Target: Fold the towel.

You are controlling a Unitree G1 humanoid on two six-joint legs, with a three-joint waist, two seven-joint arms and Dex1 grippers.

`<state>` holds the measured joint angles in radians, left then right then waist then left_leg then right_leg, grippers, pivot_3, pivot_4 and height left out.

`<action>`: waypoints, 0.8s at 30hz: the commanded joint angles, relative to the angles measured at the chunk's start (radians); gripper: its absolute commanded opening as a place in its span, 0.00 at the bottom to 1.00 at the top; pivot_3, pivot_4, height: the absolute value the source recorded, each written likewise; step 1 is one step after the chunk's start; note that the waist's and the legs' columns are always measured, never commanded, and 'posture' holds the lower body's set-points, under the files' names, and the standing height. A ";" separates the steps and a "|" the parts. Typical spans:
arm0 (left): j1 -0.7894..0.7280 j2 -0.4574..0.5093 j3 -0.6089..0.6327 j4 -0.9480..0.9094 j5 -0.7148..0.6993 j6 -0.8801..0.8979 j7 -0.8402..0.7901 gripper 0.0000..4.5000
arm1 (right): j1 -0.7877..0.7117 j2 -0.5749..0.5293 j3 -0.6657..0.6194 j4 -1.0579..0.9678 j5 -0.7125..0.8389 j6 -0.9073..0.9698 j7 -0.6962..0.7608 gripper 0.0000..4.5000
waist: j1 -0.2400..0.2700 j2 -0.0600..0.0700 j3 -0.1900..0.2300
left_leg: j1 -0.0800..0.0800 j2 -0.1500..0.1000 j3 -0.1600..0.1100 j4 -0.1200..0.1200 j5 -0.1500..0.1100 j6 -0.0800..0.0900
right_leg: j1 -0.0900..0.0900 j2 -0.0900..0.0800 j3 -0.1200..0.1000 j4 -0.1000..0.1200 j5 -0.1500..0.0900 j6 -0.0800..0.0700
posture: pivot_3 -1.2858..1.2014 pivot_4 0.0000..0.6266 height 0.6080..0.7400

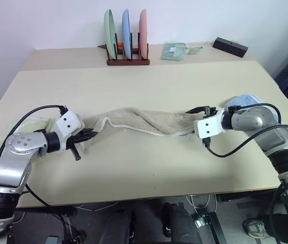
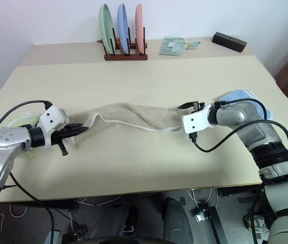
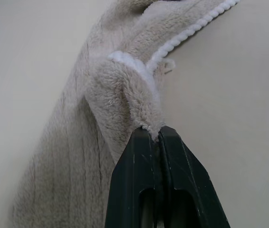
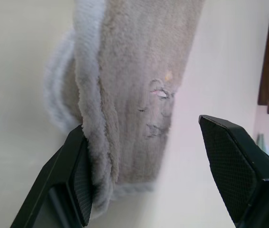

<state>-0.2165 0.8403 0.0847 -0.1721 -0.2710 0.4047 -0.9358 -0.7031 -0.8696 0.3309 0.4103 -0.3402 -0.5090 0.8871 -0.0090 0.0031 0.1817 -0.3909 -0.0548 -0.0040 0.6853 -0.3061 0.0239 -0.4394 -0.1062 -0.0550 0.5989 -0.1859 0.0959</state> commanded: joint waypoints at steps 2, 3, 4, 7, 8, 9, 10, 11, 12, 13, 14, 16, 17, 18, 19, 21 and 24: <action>0.004 0.000 0.023 -0.037 -0.015 -0.003 0.007 0.00 | -0.018 -0.006 -0.032 0.000 0.033 -0.001 0.024 0.44 | -0.002 0.000 0.000 | 0.000 0.000 0.000 0.000 0.000 0.000 | 0.000 0.000 0.000 0.000 0.000 0.000 | 0.52 0.24 1.00; 0.010 0.000 0.026 -0.039 -0.017 -0.004 0.007 0.00 | -0.015 -0.007 -0.034 -0.007 0.044 0.001 0.037 0.33 | -0.002 0.000 0.000 | 0.000 0.000 0.000 0.000 0.000 0.000 | 0.000 0.000 0.000 0.000 0.000 0.000 | 0.52 0.24 1.00; 0.016 0.000 0.028 -0.040 -0.017 -0.006 0.008 0.00 | -0.011 -0.010 -0.035 -0.012 0.052 0.002 0.048 0.21 | -0.003 0.000 0.000 | 0.000 0.000 0.000 0.000 0.000 0.000 | 0.000 0.000 0.000 0.000 0.000 0.000 | 0.52 0.24 1.00; 0.025 0.002 0.031 -0.041 -0.017 -0.009 0.009 0.00 | -0.006 -0.013 -0.038 -0.020 0.063 0.005 0.065 0.01 | -0.003 0.000 0.000 | 0.000 0.000 0.000 0.000 0.000 0.000 | 0.000 0.000 0.000 0.000 0.000 0.000 | 0.52 0.24 1.00; 0.027 0.002 0.032 -0.040 -0.015 -0.011 0.010 0.00 | -0.006 -0.013 -0.044 -0.022 0.067 0.010 0.063 0.01 | -0.002 0.000 0.000 | 0.000 0.000 0.000 0.000 0.000 0.000 | 0.000 0.000 0.000 0.000 0.000 0.000 | 0.52 0.24 1.00; 0.026 -0.001 0.034 -0.034 -0.012 -0.018 0.015 0.00 | -0.016 -0.011 -0.055 -0.018 0.067 0.016 0.048 0.01 | -0.002 0.000 0.000 | 0.000 0.000 0.000 0.000 0.000 0.000 | 0.000 0.000 0.000 0.000 0.000 0.000 | 0.52 0.24 1.00; 0.012 -0.008 0.034 -0.017 -0.005 -0.033 0.024 0.00 | -0.041 -0.007 -0.066 -0.002 0.053 0.028 0.017 0.01 | -0.001 0.000 0.000 | 0.000 0.000 0.000 0.000 0.000 0.000 | 0.000 0.000 0.000 0.000 0.000 0.000 | 0.52 0.24 1.00; -0.020 -0.017 0.030 0.020 0.014 -0.067 0.040 0.00 | -0.080 -0.003 -0.076 0.028 0.029 0.034 -0.026 0.01 | -0.001 0.000 0.000 | 0.000 0.000 0.000 0.000 0.000 0.000 | 0.000 0.000 0.000 0.000 0.000 0.000 | 0.52 0.24 1.00; -0.045 -0.023 0.026 0.049 0.029 -0.092 0.051 0.00 | -0.108 0.000 -0.080 0.051 0.012 0.038 -0.057 0.01 | -0.001 0.000 0.000 | 0.000 0.000 0.000 0.000 0.000 0.000 | 0.000 0.000 0.000 0.000 0.000 0.000 | 0.52 0.24 1.00; -0.090 -0.032 0.018 0.102 0.058 -0.136 0.072 0.00 | -0.144 0.002 -0.080 0.085 -0.014 0.034 -0.097 0.01 | 0.000 0.000 0.000 | 0.000 0.000 0.000 0.000 0.000 0.000 | 0.000 0.000 0.000 0.001 0.000 0.000 | 0.52 0.24 1.00; -0.157 -0.044 0.008 0.173 0.099 -0.174 0.115 0.00 | -0.191 0.006 -0.078 0.129 -0.045 0.028 -0.149 0.01 | 0.001 0.000 0.000 | 0.000 0.000 0.000 0.000 0.000 -0.001 | -0.001 0.000 0.000 0.001 0.001 -0.001 | 0.52 0.24 1.00; -0.339 -0.072 -0.005 0.355 0.194 -0.282 0.248 0.00 | -0.309 0.010 -0.065 0.234 -0.122 0.019 -0.273 0.01 | 0.004 0.000 0.000 | 0.000 -0.001 0.000 0.000 0.001 -0.002 | -0.001 0.000 0.000 0.002 0.001 -0.001 | 0.52 0.24 1.00; -0.404 -0.080 -0.009 0.424 0.229 -0.331 0.296 0.00 | -0.351 0.012 -0.057 0.274 -0.149 0.012 -0.315 0.01 | 0.004 -0.001 0.000 | 0.000 -0.001 -0.001 0.000 0.001 -0.002 | -0.001 0.000 -0.001 0.002 0.001 -0.001 | 0.52 0.24 1.00; -0.482 -0.088 -0.007 0.502 0.257 -0.364 0.355 0.00 | -0.397 0.011 -0.048 0.316 -0.183 0.005 -0.372 0.01 | 0.004 -0.001 0.000 | 0.000 -0.001 -0.001 0.000 0.001 -0.003 | -0.001 0.000 -0.001 0.002 0.001 -0.001 | 0.52 0.24 1.00; -0.565 -0.092 0.001 0.583 0.276 -0.406 0.409 0.00 | -0.449 0.011 -0.041 0.363 -0.218 0.006 -0.438 0.01 | 0.003 -0.001 0.000 | -0.001 -0.001 -0.001 0.000 0.002 -0.003 | -0.002 0.000 -0.001 0.002 0.001 -0.001 | 0.52 0.24 1.00; -0.774 -0.085 0.052 0.736 0.276 -0.503 0.522 0.00 | -0.585 0.004 -0.042 0.438 -0.277 0.022 -0.580 0.01 | -0.002 -0.001 0.001 | -0.002 -0.001 0.000 -0.002 0.002 -0.003 | -0.003 0.000 0.000 0.002 0.001 -0.001 | 0.52 0.24 1.00; -0.885 -0.061 0.087 0.822 0.233 -0.561 0.509 0.00 | -0.676 -0.007 -0.059 0.484 -0.275 0.004 -0.632 0.01 | -0.012 -0.001 0.001 | -0.015 -0.002 0.001 -0.002 0.002 -0.003 | -0.018 0.000 0.000 0.002 0.002 0.000 | 0.52 0.24 1.00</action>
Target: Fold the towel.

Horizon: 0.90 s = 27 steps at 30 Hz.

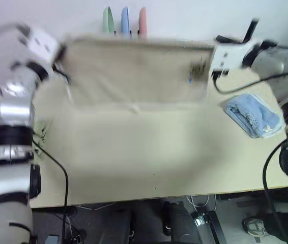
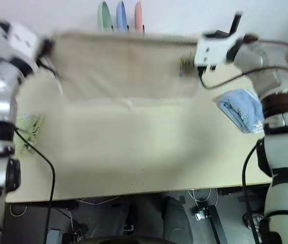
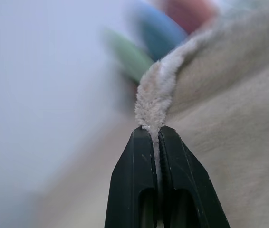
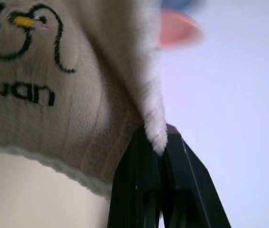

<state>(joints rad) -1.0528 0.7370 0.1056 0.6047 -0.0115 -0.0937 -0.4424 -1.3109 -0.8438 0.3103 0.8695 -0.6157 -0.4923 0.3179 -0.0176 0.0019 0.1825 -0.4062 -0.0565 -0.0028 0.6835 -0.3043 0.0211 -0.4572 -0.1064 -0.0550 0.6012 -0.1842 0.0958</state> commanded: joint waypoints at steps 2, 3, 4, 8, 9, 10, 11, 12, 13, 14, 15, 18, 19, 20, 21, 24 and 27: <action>0.050 0.070 0.066 -0.017 -0.055 -0.060 -0.083 0.00 | -0.030 -0.049 -0.045 0.001 0.059 -0.067 0.025 0.01 | -0.010 0.002 -0.004 | 0.000 0.000 0.001 -0.002 0.000 0.000 | -0.004 0.000 0.000 0.000 0.000 0.000 | 0.52 0.24 1.00; 0.118 0.082 0.070 -0.070 -0.078 -0.044 -0.131 0.00 | 0.003 -0.056 -0.053 -0.024 0.099 -0.086 0.085 0.01 | -0.017 0.003 -0.005 | 0.003 0.000 0.000 -0.004 0.000 0.000 | -0.001 0.000 0.000 -0.001 0.000 0.000 | 0.52 0.24 1.00; 0.165 0.090 0.074 -0.111 -0.094 -0.031 -0.160 0.00 | 0.026 -0.061 -0.059 -0.043 0.126 -0.096 0.125 0.01 | -0.022 0.003 -0.005 | 0.006 -0.001 0.000 -0.006 0.000 0.000 | 0.002 0.000 -0.001 -0.003 0.000 0.001 | 0.52 0.24 1.00; 0.510 0.123 0.120 -0.396 -0.201 0.097 -0.292 0.00 | 0.233 -0.085 -0.081 -0.209 0.312 -0.093 0.388 0.01 | -0.033 0.002 -0.001 | 0.009 0.000 0.001 -0.001 -0.002 0.003 | 0.008 0.001 0.000 -0.003 0.000 0.002 | 0.52 0.24 1.00; 0.596 0.133 0.125 -0.461 -0.215 0.127 -0.319 0.00 | 0.290 -0.091 -0.082 -0.254 0.352 -0.075 0.451 0.01 | -0.031 0.002 -0.001 | 0.008 0.001 0.000 -0.001 -0.002 0.003 | 0.008 0.001 0.000 -0.003 0.002 0.003 | 0.52 0.24 1.00; 0.668 0.141 0.131 -0.518 -0.232 0.161 -0.342 0.00 | 0.340 -0.100 -0.083 -0.296 0.382 -0.057 0.503 0.01 | -0.027 0.002 -0.001 | 0.008 0.001 0.000 0.000 -0.002 0.003 | 0.008 0.001 0.001 -0.003 0.002 0.003 | 0.52 0.24 1.00; 0.735 0.145 0.142 -0.570 -0.251 0.183 -0.364 0.00 | 0.392 -0.113 -0.082 -0.340 0.411 -0.031 0.559 0.01 | -0.023 0.002 -0.001 | 0.008 0.001 0.001 0.001 -0.002 0.004 | 0.008 0.000 0.001 -0.002 0.003 0.002 | 0.52 0.24 1.00; 0.789 0.149 0.153 -0.615 -0.272 0.218 -0.380 0.00 | 0.440 -0.127 -0.084 -0.383 0.436 -0.006 0.608 0.01 | -0.018 0.002 -0.001 | 0.008 0.001 0.000 0.002 -0.002 0.004 | 0.008 0.000 0.001 -0.003 0.003 0.002 | 0.52 0.24 1.00; 0.840 0.156 0.165 -0.661 -0.293 0.251 -0.395 0.00 | 0.486 -0.142 -0.088 -0.425 0.462 0.024 0.653 0.01 | -0.009 0.002 -0.001 | 0.009 0.001 0.000 0.002 -0.002 0.004 | 0.009 0.000 0.001 -0.003 0.003 0.002 | 0.52 0.24 1.00; 0.884 0.165 0.175 -0.703 -0.304 0.271 -0.408 0.00 | 0.525 -0.156 -0.095 -0.464 0.488 0.058 0.694 0.01 | 0.001 0.002 -0.001 | 0.010 0.001 0.000 0.002 -0.002 0.004 | 0.009 0.000 0.001 -0.003 0.003 0.002 | 0.52 0.24 1.00; 0.920 0.172 0.184 -0.741 -0.312 0.288 -0.419 0.00 | 0.559 -0.171 -0.102 -0.502 0.514 0.094 0.732 0.01 | 0.009 0.002 -0.001 | 0.010 0.001 0.000 0.003 -0.002 0.004 | 0.010 0.000 0.001 -0.003 0.003 0.002 | 0.52 0.24 1.00; 1.047 0.206 0.226 -0.852 -0.377 0.399 -0.477 0.00 | 0.677 -0.237 -0.128 -0.647 0.618 0.247 0.869 0.01 | 0.018 0.003 -0.001 | 0.015 0.001 -0.001 0.002 -0.003 0.005 | 0.014 -0.001 0.001 -0.004 0.003 0.001 | 0.52 0.24 1.00; 1.098 0.224 0.241 -0.892 -0.401 0.433 -0.509 0.00 | 0.725 -0.269 -0.139 -0.707 0.664 0.320 0.922 0.01 | 0.021 0.003 -0.001 | 0.015 0.001 -0.001 0.002 -0.003 0.006 | 0.014 -0.001 0.001 -0.004 0.003 0.002 | 0.52 0.24 1.00; 1.139 0.240 0.254 -0.925 -0.420 0.462 -0.538 0.00 | 0.767 -0.299 -0.150 -0.758 0.698 0.378 0.963 0.01 | 0.023 0.003 -0.001 | 0.015 0.001 0.000 0.002 -0.004 0.006 | 0.014 -0.001 0.001 -0.005 0.003 0.001 | 0.52 0.24 1.00; 1.173 0.254 0.266 -0.950 -0.436 0.485 -0.561 0.00 | 0.806 -0.325 -0.163 -0.803 0.725 0.424 0.994 0.01 | 0.025 0.003 -0.001 | 0.015 0.001 0.000 0.002 -0.004 0.006 | 0.014 -0.002 0.001 -0.005 0.003 0.001 | 0.52 0.24 1.00; 1.226 0.284 0.291 -0.987 -0.474 0.563 -0.591 0.00 | 0.868 -0.359 -0.194 -0.877 0.764 0.491 1.029 0.01 | 0.028 0.003 -0.001 | 0.016 0.001 -0.001 0.002 -0.007 0.011 | 0.015 -0.003 0.001 -0.005 0.003 0.001 | 0.52 0.24 1.00; 1.229 0.284 0.298 -0.999 -0.480 0.589 -0.588 0.00 | 0.851 -0.333 -0.209 -0.877 0.746 0.498 0.997 0.01 | 0.028 0.003 -0.001 | 0.017 0.001 0.000 0.002 -0.007 0.011 | 0.015 -0.003 0.000 -0.004 0.003 0.000 | 0.52 0.24 1.00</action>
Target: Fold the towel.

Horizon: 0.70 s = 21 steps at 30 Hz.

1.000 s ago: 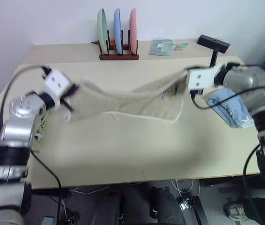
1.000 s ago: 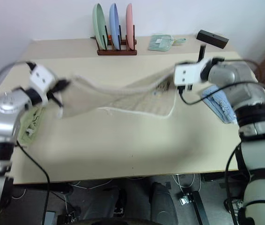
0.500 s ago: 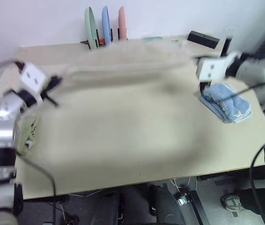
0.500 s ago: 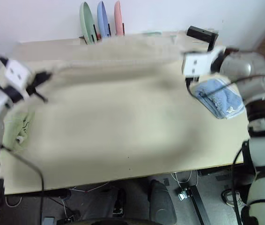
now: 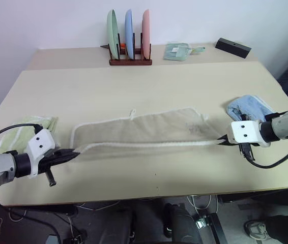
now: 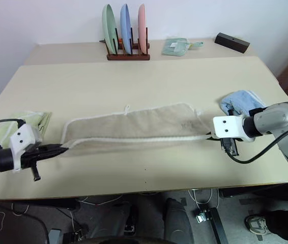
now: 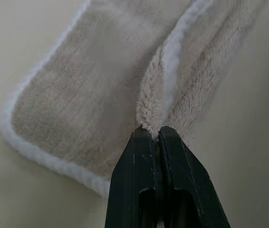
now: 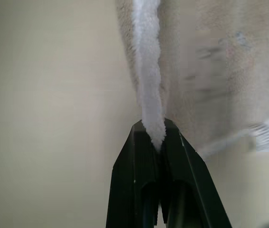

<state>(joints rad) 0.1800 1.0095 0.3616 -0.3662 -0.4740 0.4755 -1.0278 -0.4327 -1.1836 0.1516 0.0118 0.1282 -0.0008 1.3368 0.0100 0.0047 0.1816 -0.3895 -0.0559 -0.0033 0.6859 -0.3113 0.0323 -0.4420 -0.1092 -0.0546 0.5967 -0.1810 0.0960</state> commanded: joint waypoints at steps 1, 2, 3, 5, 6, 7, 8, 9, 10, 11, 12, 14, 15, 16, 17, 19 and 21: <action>-0.017 0.005 0.033 -0.020 -0.002 0.011 0.013 0.00 | -0.057 0.031 -0.043 0.005 -0.020 -0.008 -0.045 0.01 | 0.000 0.000 0.000 | 0.000 0.000 0.000 0.000 0.000 0.000 | 0.000 0.001 0.000 0.000 0.000 0.000 | 0.52 0.24 1.00; -0.042 -0.006 0.022 -0.001 0.012 0.008 0.037 0.00 | -0.090 0.058 -0.032 0.036 -0.041 -0.033 -0.063 0.01 | 0.000 0.000 0.000 | 0.001 0.000 0.000 0.000 0.000 0.000 | 0.000 0.002 0.000 0.000 0.000 0.000 | 0.52 0.24 1.00; -0.071 -0.018 0.012 0.022 0.020 0.005 0.059 0.00 | -0.126 0.089 -0.021 0.073 -0.061 -0.054 -0.084 0.01 | 0.000 0.000 0.000 | 0.001 0.000 0.000 0.000 0.000 0.000 | 0.000 0.002 0.000 0.000 0.000 0.000 | 0.52 0.24 1.00; -0.122 -0.046 -0.001 0.070 0.042 -0.014 0.097 0.00 | -0.193 0.147 0.001 0.158 -0.098 -0.090 -0.113 0.01 | 0.000 0.000 0.000 | 0.001 0.000 0.000 0.000 0.001 -0.002 | 0.000 0.003 0.000 0.000 0.001 0.000 | 0.52 0.24 1.00; -0.142 -0.058 -0.004 0.095 0.051 -0.015 0.112 0.00 | -0.220 0.167 0.012 0.200 -0.124 -0.116 -0.124 0.01 | 0.000 0.000 0.000 | 0.000 0.000 0.000 0.000 0.004 -0.006 | 0.000 0.003 0.000 0.000 0.001 -0.001 | 0.52 0.24 1.00; -0.156 -0.066 -0.007 0.112 0.057 -0.016 0.121 0.00 | -0.238 0.180 0.020 0.231 -0.142 -0.138 -0.128 0.01 | 0.000 0.000 0.000 | 0.000 0.000 0.000 0.000 0.004 -0.008 | 0.000 0.003 0.000 0.001 0.001 -0.001 | 0.52 0.24 1.00; -0.168 -0.073 -0.009 0.128 0.065 -0.021 0.130 0.00 | -0.255 0.194 0.025 0.262 -0.154 -0.156 -0.131 0.01 | 0.001 0.000 0.000 | 0.000 0.000 0.000 0.000 0.005 -0.008 | 0.000 0.003 0.000 0.001 0.001 -0.001 | 0.52 0.24 1.00; -0.191 -0.083 -0.012 0.158 0.075 -0.024 0.146 0.00 | -0.285 0.219 0.033 0.314 -0.173 -0.180 -0.151 0.01 | 0.001 0.000 0.000 | 0.000 0.000 0.000 0.000 0.005 -0.008 | 0.000 0.003 0.000 0.000 0.001 -0.001 | 0.52 0.24 1.00; -0.218 -0.095 -0.017 0.191 0.085 -0.030 0.167 0.00 | -0.317 0.239 0.051 0.376 -0.208 -0.226 -0.173 0.01 | 0.000 -0.001 0.000 | -0.001 0.000 0.000 0.000 0.004 -0.008 | 0.000 0.003 0.000 0.000 0.001 -0.001 | 0.52 0.24 1.00; -0.245 -0.106 -0.024 0.223 0.090 -0.035 0.178 0.00 | -0.354 0.269 0.065 0.441 -0.233 -0.252 -0.195 0.01 | 0.000 -0.001 0.000 | -0.001 0.000 0.001 0.000 0.004 -0.007 | 0.000 0.003 0.000 -0.001 0.001 -0.001 | 0.52 0.24 1.00; -0.265 -0.113 -0.034 0.246 0.096 -0.042 0.181 0.00 | -0.388 0.300 0.074 0.501 -0.252 -0.276 -0.221 0.01 | -0.003 -0.001 0.000 | -0.001 0.000 0.001 0.000 0.004 -0.007 | -0.001 0.003 0.000 -0.001 0.001 0.000 | 0.52 0.24 1.00; -0.285 -0.120 -0.056 0.272 0.112 -0.062 0.175 0.00 | -0.429 0.337 0.091 0.587 -0.277 -0.327 -0.237 0.01 | -0.007 -0.001 0.000 | -0.001 0.000 0.001 0.000 0.005 -0.008 | -0.001 0.003 0.000 0.000 0.001 -0.001 | 0.52 0.24 1.00; -0.293 -0.123 -0.065 0.283 0.116 -0.064 0.173 0.00 | -0.447 0.355 0.099 0.628 -0.291 -0.352 -0.252 0.01 | -0.009 -0.001 0.000 | -0.001 0.000 0.001 0.000 0.005 -0.008 | -0.001 0.003 0.000 0.000 0.001 -0.001 | 0.52 0.24 1.00; -0.299 -0.126 -0.072 0.292 0.119 -0.066 0.173 0.00 | -0.464 0.370 0.105 0.666 -0.304 -0.374 -0.268 0.01 | -0.009 -0.001 0.000 | 0.000 0.000 0.001 -0.001 0.005 -0.008 | -0.001 0.003 0.000 0.000 0.001 -0.001 | 0.52 0.24 1.00; -0.302 -0.127 -0.076 0.299 0.120 -0.067 0.172 0.00 | -0.477 0.382 0.108 0.696 -0.314 -0.391 -0.280 0.01 | -0.010 -0.001 0.000 | -0.001 0.000 0.001 -0.001 0.005 -0.008 | -0.001 0.003 0.000 0.000 0.001 -0.001 | 0.52 0.24 1.00; -0.304 -0.132 -0.091 0.310 0.133 -0.076 0.171 0.00 | -0.501 0.407 0.117 0.745 -0.334 -0.423 -0.299 0.01 | -0.015 -0.001 0.000 | -0.001 0.000 0.001 -0.001 0.005 -0.008 | -0.001 0.003 0.000 0.000 0.001 -0.001 | 0.52 0.24 1.00; -0.305 -0.139 -0.100 0.323 0.139 -0.074 0.176 0.00 | -0.521 0.430 0.119 0.779 -0.345 -0.444 -0.316 0.01 | -0.022 -0.001 0.000 | -0.001 0.000 0.001 -0.001 0.005 -0.008 | -0.001 0.003 0.000 0.000 0.001 -0.001 | 0.52 0.24 1.00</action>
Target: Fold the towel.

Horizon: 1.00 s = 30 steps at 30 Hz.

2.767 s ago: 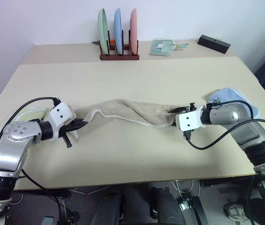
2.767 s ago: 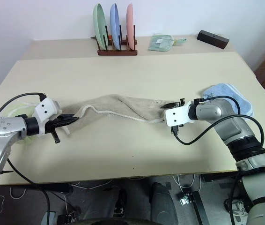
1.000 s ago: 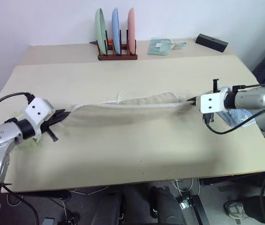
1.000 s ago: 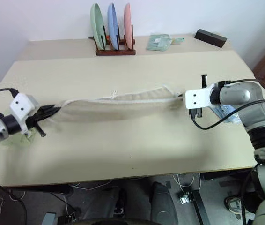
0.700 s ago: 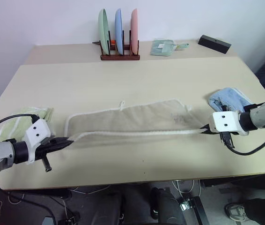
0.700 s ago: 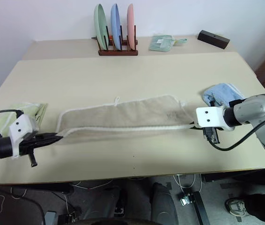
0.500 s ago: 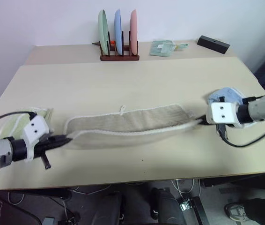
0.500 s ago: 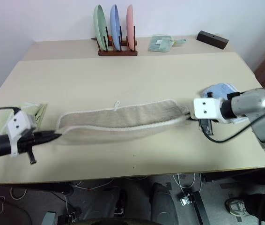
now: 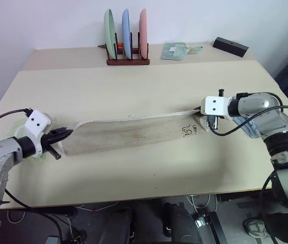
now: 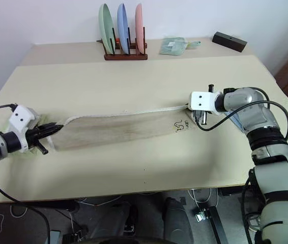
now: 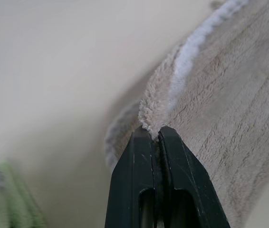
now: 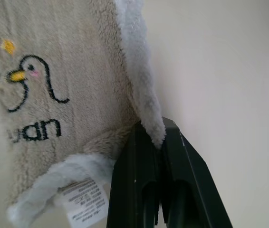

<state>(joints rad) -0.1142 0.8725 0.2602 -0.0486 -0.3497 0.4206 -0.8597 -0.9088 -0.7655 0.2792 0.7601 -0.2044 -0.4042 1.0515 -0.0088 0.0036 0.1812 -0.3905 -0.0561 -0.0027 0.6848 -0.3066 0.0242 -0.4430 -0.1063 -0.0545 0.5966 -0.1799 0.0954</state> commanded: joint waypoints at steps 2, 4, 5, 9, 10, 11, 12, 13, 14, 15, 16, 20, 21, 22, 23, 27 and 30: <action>-0.011 -0.007 0.003 0.016 0.010 -0.001 0.011 0.00 | -0.058 0.023 -0.008 0.055 -0.023 -0.048 -0.040 0.06 | -0.006 0.000 0.000 | 0.000 0.000 0.000 0.000 0.000 0.000 | 0.000 0.000 0.000 0.000 0.000 0.000 | 0.52 0.24 1.00; -0.008 -0.009 0.003 0.027 0.016 0.000 0.014 0.00 | -0.064 0.027 -0.007 0.068 -0.030 -0.050 -0.043 0.19 | -0.008 0.000 0.000 | 0.000 0.000 0.000 0.000 0.000 0.000 | -0.001 0.000 0.000 0.000 0.000 0.000 | 0.52 0.24 1.00; -0.009 -0.013 0.006 0.033 0.017 0.002 0.020 0.15 | -0.067 0.027 -0.009 0.072 -0.033 -0.055 -0.051 0.31 | -0.007 0.000 0.000 | 0.000 0.000 0.000 0.000 0.000 0.000 | -0.001 0.000 0.000 0.000 0.000 0.000 | 0.52 0.24 1.00; -0.030 -0.030 0.002 0.067 0.056 -0.037 0.078 0.55 | -0.082 0.011 -0.011 0.084 -0.076 -0.080 -0.124 0.75 | -0.005 0.000 0.000 | 0.000 0.000 0.000 0.000 0.000 0.000 | -0.001 0.000 0.000 0.000 0.000 0.000 | 0.52 0.24 1.00; -0.037 -0.035 0.001 0.077 0.073 -0.054 0.097 0.68 | -0.085 0.005 -0.011 0.086 -0.087 -0.086 -0.142 0.88 | -0.004 0.000 0.000 | 0.000 0.000 0.000 0.000 0.000 0.000 | -0.001 0.000 0.000 0.000 0.000 0.000 | 0.52 0.24 1.00; -0.052 -0.047 0.005 0.094 0.086 -0.067 0.126 0.77 | -0.089 -0.002 -0.016 0.089 -0.096 -0.087 -0.167 0.96 | -0.004 0.000 0.000 | 0.000 0.000 0.000 0.000 0.000 0.000 | -0.001 0.000 0.000 0.000 0.000 0.000 | 0.52 0.24 1.00; -0.069 -0.061 0.011 0.112 0.098 -0.088 0.156 0.77 | -0.093 -0.013 -0.016 0.093 -0.117 -0.091 -0.203 0.96 | -0.003 0.000 0.000 | 0.000 0.000 0.000 0.000 0.000 0.000 | -0.001 0.000 0.000 0.001 0.000 0.000 | 0.52 0.24 1.00; -0.086 -0.075 0.018 0.128 0.111 -0.110 0.188 0.77 | -0.096 -0.022 -0.015 0.097 -0.134 -0.092 -0.235 0.96 | -0.002 0.000 0.000 | 0.000 0.000 0.000 0.000 0.000 0.000 | -0.001 0.000 0.000 0.001 0.000 0.000 | 0.52 0.24 1.00; -0.103 -0.086 0.022 0.146 0.129 -0.126 0.227 0.77 | -0.098 -0.030 -0.016 0.100 -0.147 -0.085 -0.259 0.96 | -0.002 0.000 0.000 | 0.000 0.000 0.000 0.000 0.000 0.000 | -0.001 0.000 0.000 0.001 0.000 0.000 | 0.52 0.24 1.00; -0.113 -0.093 0.023 0.158 0.142 -0.137 0.251 0.77 | -0.100 -0.034 -0.016 0.103 -0.155 -0.081 -0.273 0.96 | -0.002 0.000 0.000 | 0.000 -0.001 0.000 0.000 0.000 0.000 | -0.001 -0.001 0.000 0.001 0.000 0.000 | 0.52 0.24 1.00; -0.126 -0.101 0.025 0.172 0.151 -0.132 0.277 0.77 | -0.100 -0.039 -0.017 0.106 -0.159 -0.075 -0.283 0.96 | -0.004 0.000 0.000 | 0.000 -0.001 0.000 0.000 0.000 0.000 | -0.001 -0.001 0.000 0.001 0.000 0.000 | 0.52 0.24 1.00; -0.152 -0.156 0.039 0.153 0.149 -0.174 0.352 0.77 | -0.018 -0.068 -0.109 -0.020 -0.022 0.056 -0.204 0.96 | -0.004 0.000 0.000 | 0.000 0.000 0.000 0.000 0.000 -0.001 | -0.001 0.000 0.000 0.001 0.000 0.000 | 0.52 0.24 1.00; -0.145 -0.166 0.038 0.123 0.139 -0.183 0.346 0.77 | 0.024 -0.070 -0.149 -0.085 0.050 0.129 -0.152 0.96 | -0.002 0.000 0.000 | 0.000 0.000 0.000 -0.001 0.000 -0.001 | -0.001 0.000 0.000 0.001 0.000 0.000 | 0.52 0.24 1.00; -0.131 -0.173 0.030 0.075 0.113 -0.173 0.315 0.78 | 0.100 -0.068 -0.214 -0.217 0.185 0.296 -0.079 0.99 | -0.001 0.000 0.000 | 0.000 0.000 0.000 -0.001 0.000 -0.001 | 0.000 -0.001 0.000 0.001 0.000 0.000 | 0.52 0.24 1.00; -0.122 -0.176 0.023 0.043 0.097 -0.165 0.294 0.78 | 0.153 -0.068 -0.255 -0.315 0.270 0.415 -0.036 0.99 | 0.001 0.000 0.000 | -0.001 0.000 -0.001 0.000 0.000 0.000 | 0.000 -0.001 0.000 0.001 0.000 0.000 | 0.52 0.24 1.00; -0.064 -0.168 -0.042 -0.121 0.024 -0.121 0.162 0.78 | 0.373 -0.074 -0.416 -0.678 0.543 0.863 -0.028 0.99 | 0.006 0.000 0.000 | -0.001 0.000 -0.002 0.000 0.000 0.000 | 0.000 -0.006 0.000 0.000 0.000 0.000 | 0.52 0.24 1.00; -0.025 -0.126 -0.120 -0.206 0.030 -0.103 0.068 0.78 | 0.563 -0.086 -0.507 -0.869 0.675 1.096 -0.050 0.99 | 0.017 0.000 -0.001 | 0.000 -0.001 -0.002 0.000 -0.001 0.001 | 0.001 -0.006 0.000 0.000 0.000 0.000 | 0.52 0.24 1.00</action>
<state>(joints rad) -0.1443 0.7213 0.1628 -0.2006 -0.3103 0.3060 -0.7455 -0.3916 -0.8432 -0.1528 -0.0036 0.3758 0.5563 1.0187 0.0084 0.0039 0.1806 -0.3900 -0.0565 -0.0045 0.6851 -0.3079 0.0259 -0.4420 -0.1124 -0.0548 0.5967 -0.1798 0.0955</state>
